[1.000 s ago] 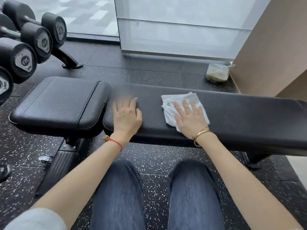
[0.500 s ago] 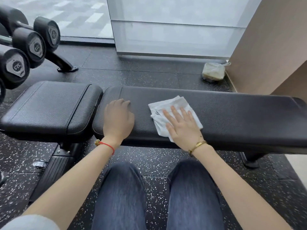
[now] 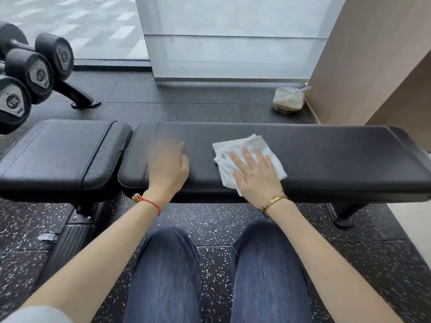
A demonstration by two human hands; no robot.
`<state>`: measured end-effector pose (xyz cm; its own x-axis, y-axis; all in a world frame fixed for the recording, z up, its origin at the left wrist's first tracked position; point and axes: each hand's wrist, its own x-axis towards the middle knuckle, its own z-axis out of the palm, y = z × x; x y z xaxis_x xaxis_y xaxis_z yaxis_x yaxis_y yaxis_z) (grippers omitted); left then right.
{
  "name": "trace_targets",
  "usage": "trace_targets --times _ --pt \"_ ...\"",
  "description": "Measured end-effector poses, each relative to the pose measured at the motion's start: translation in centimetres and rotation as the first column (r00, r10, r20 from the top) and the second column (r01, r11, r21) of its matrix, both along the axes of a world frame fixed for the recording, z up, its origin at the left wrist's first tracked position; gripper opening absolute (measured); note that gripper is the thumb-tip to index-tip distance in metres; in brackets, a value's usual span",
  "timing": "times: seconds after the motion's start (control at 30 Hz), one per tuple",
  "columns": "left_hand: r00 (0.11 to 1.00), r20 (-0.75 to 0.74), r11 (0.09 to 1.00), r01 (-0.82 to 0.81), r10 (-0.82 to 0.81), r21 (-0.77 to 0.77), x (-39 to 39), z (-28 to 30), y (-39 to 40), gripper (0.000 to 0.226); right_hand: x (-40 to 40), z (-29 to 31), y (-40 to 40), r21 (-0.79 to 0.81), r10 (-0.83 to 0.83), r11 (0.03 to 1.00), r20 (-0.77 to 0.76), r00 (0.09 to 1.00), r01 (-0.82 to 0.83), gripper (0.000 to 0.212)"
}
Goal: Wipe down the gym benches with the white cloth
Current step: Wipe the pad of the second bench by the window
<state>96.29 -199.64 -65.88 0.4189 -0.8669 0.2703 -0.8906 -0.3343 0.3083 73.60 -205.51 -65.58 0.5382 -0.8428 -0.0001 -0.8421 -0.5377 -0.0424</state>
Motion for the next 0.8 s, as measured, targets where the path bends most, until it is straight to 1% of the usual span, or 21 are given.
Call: trace_targets --times 0.07,0.13,0.2,0.27,0.33,0.37,0.47,0.53,0.6,0.67,0.73,0.8 --pt "0.998 -0.016 0.998 0.058 -0.058 -0.017 -1.9 0.4 -0.7 0.047 -2.7 -0.2 -0.2 -0.020 -0.051 0.999 -0.026 0.998 0.050 0.054" --pt "0.993 -0.032 0.994 0.109 -0.110 -0.028 -3.7 0.7 -1.5 0.049 -5.9 -0.1 -2.0 -0.010 -0.159 0.987 -0.051 0.986 0.159 0.054" --pt "0.987 -0.035 0.988 0.153 -0.154 -0.034 -5.3 0.8 -2.3 0.050 -8.8 0.6 -4.6 0.021 -0.302 0.952 -0.068 0.951 0.304 0.055" --pt "0.981 -0.040 0.982 0.189 -0.190 -0.028 -6.6 0.8 -3.0 0.049 -10.3 1.5 -6.9 0.093 -0.420 0.901 -0.068 0.905 0.424 0.055" --pt "0.976 -0.039 0.977 0.213 -0.213 -0.010 -7.8 0.5 -3.8 0.049 -10.0 2.0 -7.6 0.111 -0.430 0.894 -0.064 0.900 0.435 0.055" --pt "0.974 -0.038 0.975 0.223 -0.223 0.000 -8.3 0.2 -4.1 0.049 -9.4 2.1 -7.2 0.111 -0.394 0.911 -0.059 0.917 0.398 0.055" --pt "0.971 -0.037 0.971 0.237 -0.237 0.013 -9.3 -0.2 -5.1 0.048 -8.0 1.3 -4.1 0.076 -0.212 0.974 -0.026 0.977 0.213 0.054" --pt "0.972 -0.018 0.972 0.234 -0.234 0.025 -9.8 -0.4 -5.7 0.047 -8.8 0.7 -2.4 0.062 -0.158 0.985 -0.014 0.987 0.159 0.054" --pt "0.974 -0.004 0.973 0.229 -0.229 0.031 -9.9 -0.6 -6.1 0.046 -11.0 0.5 -2.8 0.076 -0.197 0.977 -0.010 0.980 0.197 0.053" --pt "0.975 0.006 0.975 0.220 -0.220 0.022 -9.9 -0.8 -6.2 0.046 -14.0 0.4 -4.6 0.065 -0.309 0.948 -0.031 0.950 0.311 0.054" --pt "0.977 0.021 0.977 0.212 -0.212 0.005 -10.1 -1.0 -6.2 0.045 -17.1 0.6 -7.2 0.062 -0.447 0.891 -0.062 0.892 0.451 0.055" --pt "0.979 0.038 0.979 0.202 -0.202 0.002 -10.3 -1.1 -6.2 0.045 -18.9 1.1 -10.0 0.103 -0.554 0.824 -0.066 0.830 0.558 0.054"
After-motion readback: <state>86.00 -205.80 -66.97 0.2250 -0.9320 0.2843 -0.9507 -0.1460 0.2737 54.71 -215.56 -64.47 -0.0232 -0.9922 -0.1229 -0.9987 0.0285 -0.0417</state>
